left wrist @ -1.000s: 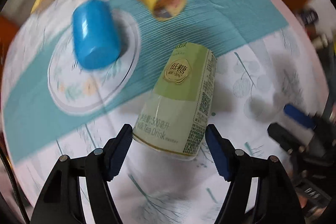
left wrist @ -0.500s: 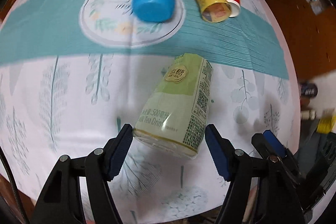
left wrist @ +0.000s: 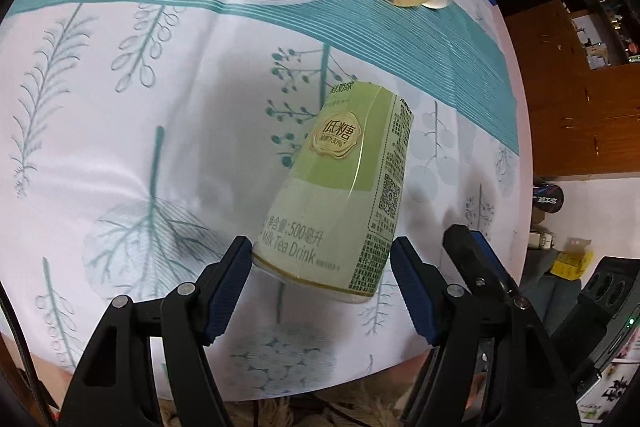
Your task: Flip cup upright
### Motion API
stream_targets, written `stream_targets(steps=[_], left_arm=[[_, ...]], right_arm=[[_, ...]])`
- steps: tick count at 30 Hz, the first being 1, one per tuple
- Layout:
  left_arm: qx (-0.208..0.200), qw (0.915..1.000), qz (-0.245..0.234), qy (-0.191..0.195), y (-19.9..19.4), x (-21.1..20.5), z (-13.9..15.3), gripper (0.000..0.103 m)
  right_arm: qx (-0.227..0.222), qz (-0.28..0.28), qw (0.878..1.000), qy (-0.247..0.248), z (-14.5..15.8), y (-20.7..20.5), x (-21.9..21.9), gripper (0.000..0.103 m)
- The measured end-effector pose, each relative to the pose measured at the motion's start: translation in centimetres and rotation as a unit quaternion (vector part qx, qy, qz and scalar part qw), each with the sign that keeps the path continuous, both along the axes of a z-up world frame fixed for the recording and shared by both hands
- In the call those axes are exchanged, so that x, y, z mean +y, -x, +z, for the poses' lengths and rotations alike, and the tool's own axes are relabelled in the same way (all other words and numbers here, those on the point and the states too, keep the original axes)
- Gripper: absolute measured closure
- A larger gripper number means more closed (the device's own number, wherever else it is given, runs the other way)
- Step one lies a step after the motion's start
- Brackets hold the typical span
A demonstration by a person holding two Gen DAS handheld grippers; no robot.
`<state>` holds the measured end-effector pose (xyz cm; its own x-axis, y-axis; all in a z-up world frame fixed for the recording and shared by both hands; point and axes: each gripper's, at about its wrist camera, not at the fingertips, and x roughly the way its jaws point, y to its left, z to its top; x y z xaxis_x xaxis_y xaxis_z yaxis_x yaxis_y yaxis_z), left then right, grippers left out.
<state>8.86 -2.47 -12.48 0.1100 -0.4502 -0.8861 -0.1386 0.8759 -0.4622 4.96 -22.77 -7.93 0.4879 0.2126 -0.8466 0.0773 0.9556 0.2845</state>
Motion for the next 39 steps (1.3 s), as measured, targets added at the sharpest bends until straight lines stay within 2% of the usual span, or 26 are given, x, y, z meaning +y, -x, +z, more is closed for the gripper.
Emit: stream_targets(steps=[2, 6, 8, 12, 17, 20, 28, 39], left_arm=[[-0.004, 1.0, -0.005, 0.002, -0.1, -0.5, 0.1, 0.033], [-0.021, 0.9993, -0.028, -0.012, 0.0, -1.1, 0.7, 0.031], [-0.033, 0.9986, -0.036, -0.023, 0.1, -1.2, 1.1, 0.027], [-0.054, 0.9968, -0.048, -0.033, 0.3, -1.2, 1.9, 0.026], [-0.08, 0.9935, -0.064, -0.05, 0.7, -0.8, 3.1, 0.026], [-0.096, 0.9906, -0.074, -0.062, 0.9, -0.4, 3.8, 0.026], [-0.154, 0.9756, -0.106, -0.114, 2.1, 0.5, 6.3, 0.026], [-0.227, 0.9504, -0.11, -0.182, 3.2, 1.4, 8.7, 0.026]], right_arm=[[0.001, 0.0, 1.0, 0.002, -0.1, 0.0, -0.1, 0.044], [0.005, 0.0, 1.0, 0.002, -0.3, 0.0, -0.2, 0.044], [0.004, 0.0, 1.0, 0.002, -0.2, 0.0, -0.2, 0.044], [-0.001, 0.003, 1.0, -0.001, -0.1, 0.1, 0.0, 0.044], [-0.006, 0.008, 1.0, -0.008, 0.2, 0.2, 0.1, 0.031], [-0.01, 0.008, 1.0, -0.01, 0.5, 0.3, 0.2, 0.03], [-0.022, 0.019, 0.999, -0.016, 1.9, 0.8, 1.0, 0.03], [-0.024, 0.036, 0.999, -0.027, 3.3, 1.4, 2.1, 0.029]])
